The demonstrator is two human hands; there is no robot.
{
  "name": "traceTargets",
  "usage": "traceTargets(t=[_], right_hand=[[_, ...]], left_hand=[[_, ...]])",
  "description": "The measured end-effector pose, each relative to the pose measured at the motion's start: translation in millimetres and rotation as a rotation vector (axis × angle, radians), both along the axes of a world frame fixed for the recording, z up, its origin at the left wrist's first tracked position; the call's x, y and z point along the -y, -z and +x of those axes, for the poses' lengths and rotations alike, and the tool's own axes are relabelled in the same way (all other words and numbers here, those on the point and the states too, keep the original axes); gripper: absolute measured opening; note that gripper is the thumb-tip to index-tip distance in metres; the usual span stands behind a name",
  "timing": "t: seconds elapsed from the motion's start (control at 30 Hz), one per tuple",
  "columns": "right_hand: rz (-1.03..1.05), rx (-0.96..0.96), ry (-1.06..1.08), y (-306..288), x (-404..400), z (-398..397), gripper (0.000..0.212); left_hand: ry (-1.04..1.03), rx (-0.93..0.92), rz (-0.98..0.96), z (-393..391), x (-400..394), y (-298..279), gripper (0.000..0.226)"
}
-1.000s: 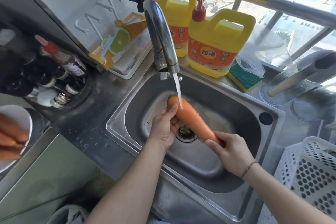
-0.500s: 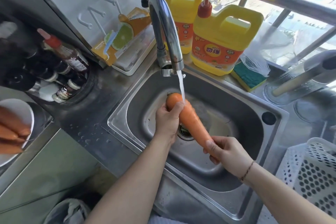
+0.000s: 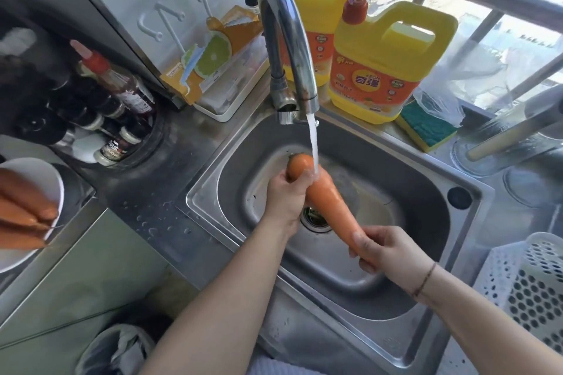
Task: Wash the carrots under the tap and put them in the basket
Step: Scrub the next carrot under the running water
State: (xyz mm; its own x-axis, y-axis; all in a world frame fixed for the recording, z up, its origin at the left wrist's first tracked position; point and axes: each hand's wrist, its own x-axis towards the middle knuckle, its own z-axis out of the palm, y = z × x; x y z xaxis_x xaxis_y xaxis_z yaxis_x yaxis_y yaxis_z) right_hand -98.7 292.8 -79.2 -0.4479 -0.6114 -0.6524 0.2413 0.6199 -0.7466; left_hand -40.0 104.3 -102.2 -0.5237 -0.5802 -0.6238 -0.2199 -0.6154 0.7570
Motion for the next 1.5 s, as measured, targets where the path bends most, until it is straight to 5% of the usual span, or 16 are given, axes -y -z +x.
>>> traceTargets(t=[0.1, 0.27, 0.33, 0.43, 0.5, 0.57, 0.73, 0.83, 0.93, 1.17, 1.3, 1.5], right_hand=[[0.119, -0.538, -0.174, 2, 3, 4, 0.023], [0.137, -0.918, -0.129, 11, -4, 8, 0.015], [0.113, -0.752, -0.079, 11, -4, -1, 0.014], [0.02, -0.19, -0.048, 14, -2, -15, 0.021], [0.019, 0.0, -0.076, 13, -1, -18, 0.015], [0.045, -0.103, -0.118, 14, -1, -16, 0.011], [0.305, -0.789, -0.171, 5, 8, 9, 0.023], [0.277, -0.835, -0.185, 6, 12, 15, 0.031], [0.218, -0.772, -0.215, 9, 9, 13, 0.029], [0.116, -0.515, -0.124, 14, -7, -10, 0.013], [0.263, -0.714, -0.093, 9, 1, 1, 0.017], [0.316, -1.019, -0.138, 3, 12, 9, 0.039]], left_hand=[[-0.161, 0.188, 0.06, -6, -5, 0, 0.029], [0.065, 0.255, -0.141, -5, -4, -9, 0.038], [0.084, 0.182, -0.161, -5, -2, -9, 0.037], [0.188, 0.038, -0.116, -1, 5, -9, 0.03], [0.248, -0.071, -0.01, 4, 8, -8, 0.028], [0.248, -0.148, 0.024, 7, 5, -8, 0.023], [-0.077, -0.013, -0.251, -7, -13, -4, 0.034], [-0.196, 0.095, -0.302, -13, -11, -5, 0.014], [-0.211, 0.113, -0.109, -11, -1, -9, 0.039], [0.231, -0.308, 0.074, 13, 7, -11, 0.029], [0.198, -0.216, -0.074, 3, 5, -4, 0.024], [0.013, -0.023, 0.026, -6, 3, 0, 0.037]])
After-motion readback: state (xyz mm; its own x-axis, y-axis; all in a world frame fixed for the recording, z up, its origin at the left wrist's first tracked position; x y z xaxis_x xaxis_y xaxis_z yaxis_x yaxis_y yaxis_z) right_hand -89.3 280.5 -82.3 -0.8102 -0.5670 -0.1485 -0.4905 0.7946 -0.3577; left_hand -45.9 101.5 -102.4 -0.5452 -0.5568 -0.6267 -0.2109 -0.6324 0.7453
